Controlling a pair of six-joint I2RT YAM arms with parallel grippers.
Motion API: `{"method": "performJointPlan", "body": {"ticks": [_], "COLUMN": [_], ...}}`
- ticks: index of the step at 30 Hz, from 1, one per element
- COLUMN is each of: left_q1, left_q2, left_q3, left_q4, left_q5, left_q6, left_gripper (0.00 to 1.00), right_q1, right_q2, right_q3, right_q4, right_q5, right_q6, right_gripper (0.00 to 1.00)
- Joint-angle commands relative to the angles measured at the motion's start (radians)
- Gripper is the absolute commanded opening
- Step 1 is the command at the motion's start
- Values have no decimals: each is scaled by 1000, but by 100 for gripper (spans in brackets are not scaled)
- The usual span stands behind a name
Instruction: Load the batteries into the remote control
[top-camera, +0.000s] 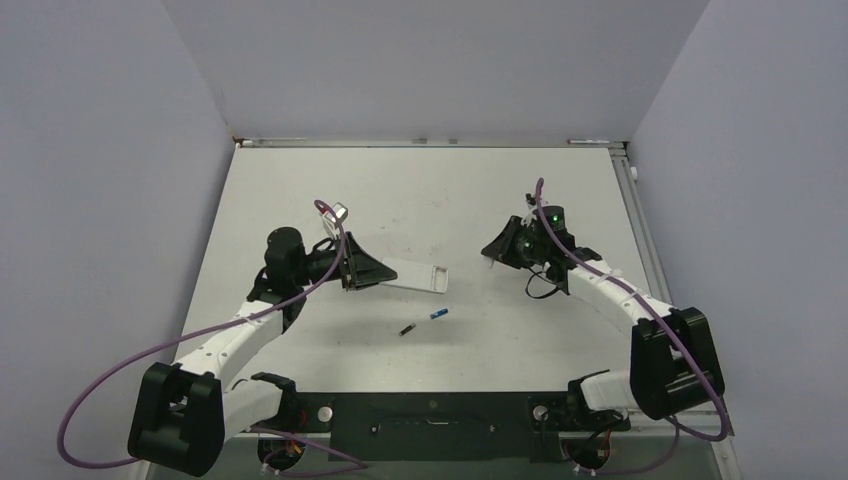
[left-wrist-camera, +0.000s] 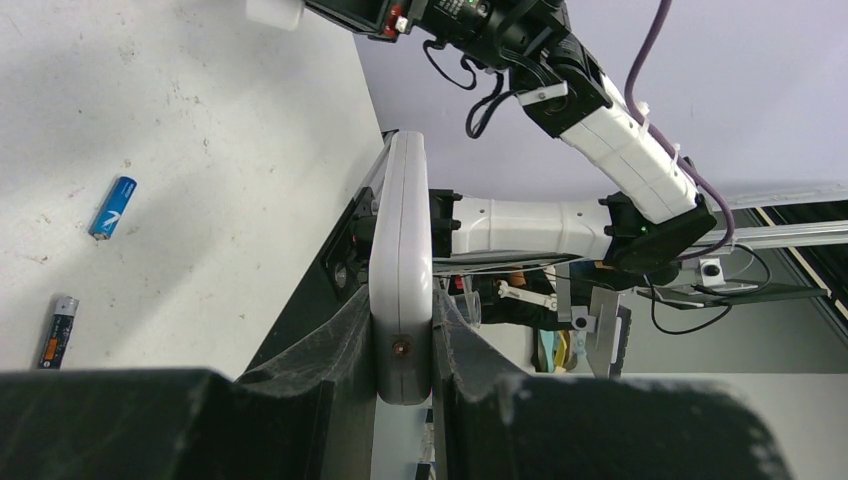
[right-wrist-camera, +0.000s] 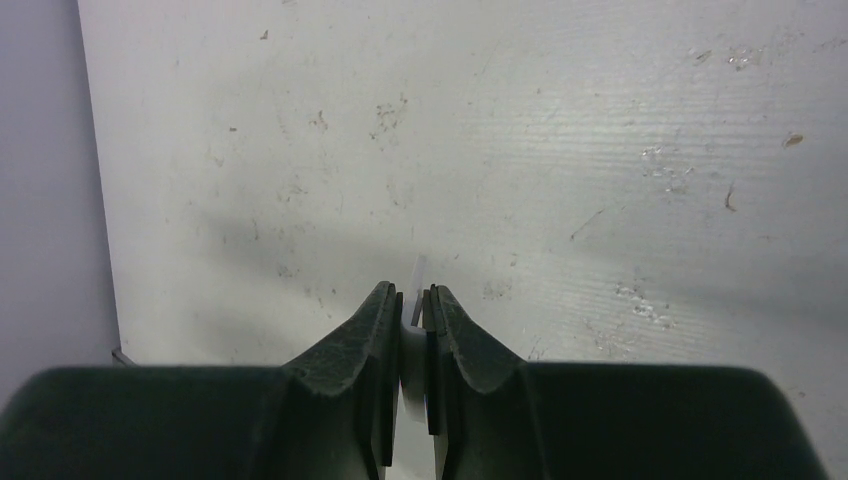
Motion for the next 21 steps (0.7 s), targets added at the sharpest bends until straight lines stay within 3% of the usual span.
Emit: {"method": "performJointPlan", "body": {"ticks": [1,21], "left_q1": [6,2], "left_q2": [-26,-67], "left_q3": [20,9], "left_q4": [20,4], "left_q5": [2,2], "left_q6": [20,7], "left_gripper": [0,0], "right_q1": [-20,-104], "right_q2": [56,369], "right_q3": [-10,85], "right_q4": [204,375], "right_q5": [38,-16], "right_q6": [28,37], "right_gripper": [8,12]}}
